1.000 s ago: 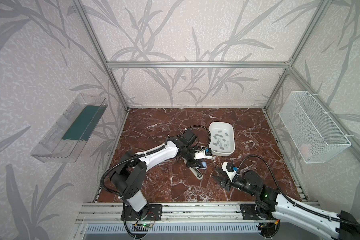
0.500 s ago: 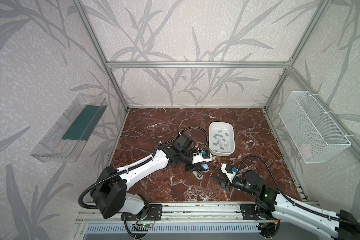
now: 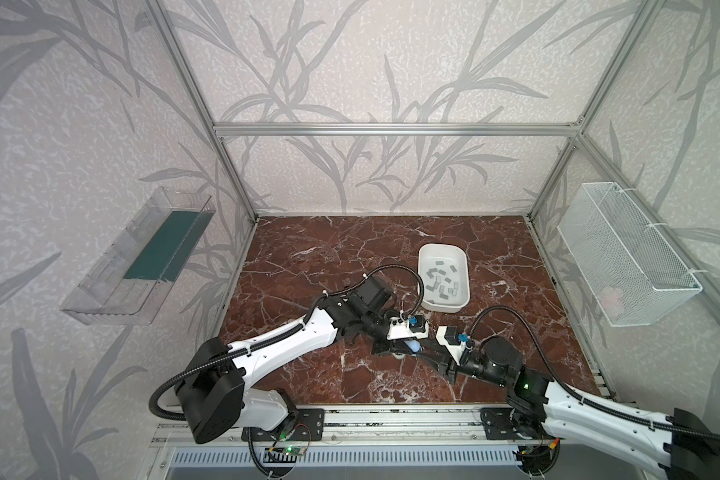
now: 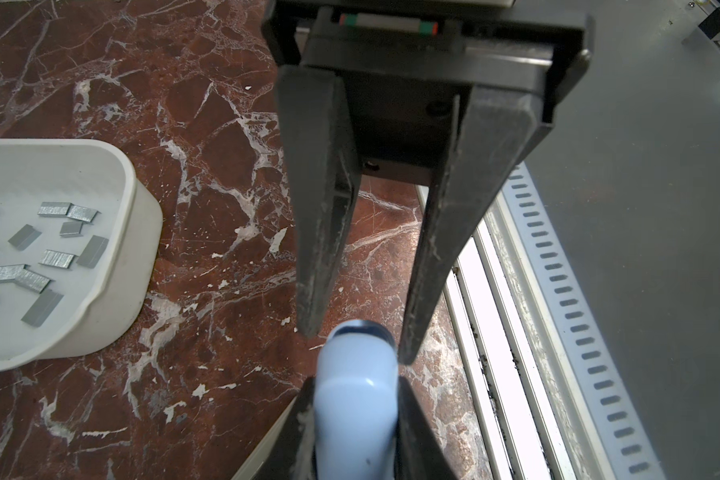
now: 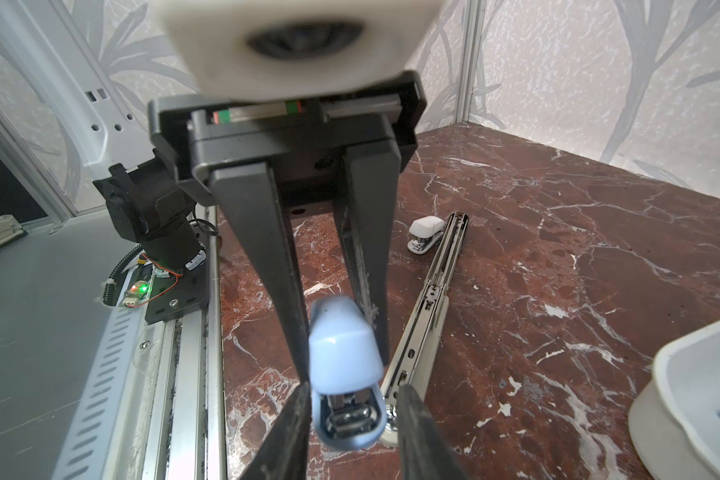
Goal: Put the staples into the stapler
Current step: 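Lift the blue stapler toward the right gripper while right grasps its other end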
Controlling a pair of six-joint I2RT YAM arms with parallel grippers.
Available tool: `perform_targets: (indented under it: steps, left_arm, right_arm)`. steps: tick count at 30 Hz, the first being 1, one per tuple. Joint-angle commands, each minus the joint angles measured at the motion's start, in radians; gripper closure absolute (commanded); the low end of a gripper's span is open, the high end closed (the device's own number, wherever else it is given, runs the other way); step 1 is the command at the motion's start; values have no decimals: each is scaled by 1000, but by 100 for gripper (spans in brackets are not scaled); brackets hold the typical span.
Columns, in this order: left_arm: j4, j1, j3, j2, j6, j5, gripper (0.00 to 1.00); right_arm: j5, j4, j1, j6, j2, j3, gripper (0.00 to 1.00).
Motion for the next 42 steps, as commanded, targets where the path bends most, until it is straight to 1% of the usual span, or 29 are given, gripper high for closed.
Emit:
perform_targets:
  steps: [1,6,10,13,14,15,17,19,21,24,26,29,30,35,38,42]
  left_arm:
    - [-15,-7,24,-7,15,33,100]
    - [-5,-10,15,-22,27,75,100]
    - [4,-10,6,-39,49,129,100]
    - [17,-10,1,-53,51,125,100]
    - [18,-10,0,-57,51,105,100]
    - [17,-10,-3,-65,58,79,100]
    - [35,-8,-22,-89,67,8,100]
    - [117,-9,-64,-122,32,-64,100]
    - [180,-6,-108,-156,41,-117,100]
    - [202,-5,-132,-193,61,-156,100]
    - [206,-5,-142,-206,73,-183,100]
    - [226,-5,-169,-232,87,-202,100]
    - [240,-5,-183,-243,93,-198,100]
    - [286,-6,-229,-280,106,-180,100]
    - [289,-5,-230,-286,107,-170,100]
    - [301,-5,-233,-291,106,-185,100]
  right_arm:
    - [-15,45,12,-2,21,39,66]
    - [-21,67,18,-10,52,50,71]
    - [-22,71,22,-14,70,57,77]
    - [-24,71,25,-9,75,61,77]
    - [-11,64,25,0,72,64,73]
    - [19,58,25,21,68,64,67]
    - [96,35,25,76,57,66,63]
    - [188,-33,25,173,45,88,63]
    - [217,-65,25,269,42,99,63]
    - [194,-63,25,404,55,107,64]
    - [186,-61,24,492,71,115,68]
    - [180,-15,25,568,92,113,71]
    - [186,-6,25,615,96,112,72]
    - [193,33,22,685,112,123,73]
    - [169,71,22,717,151,133,73]
    - [154,104,23,768,221,142,74]
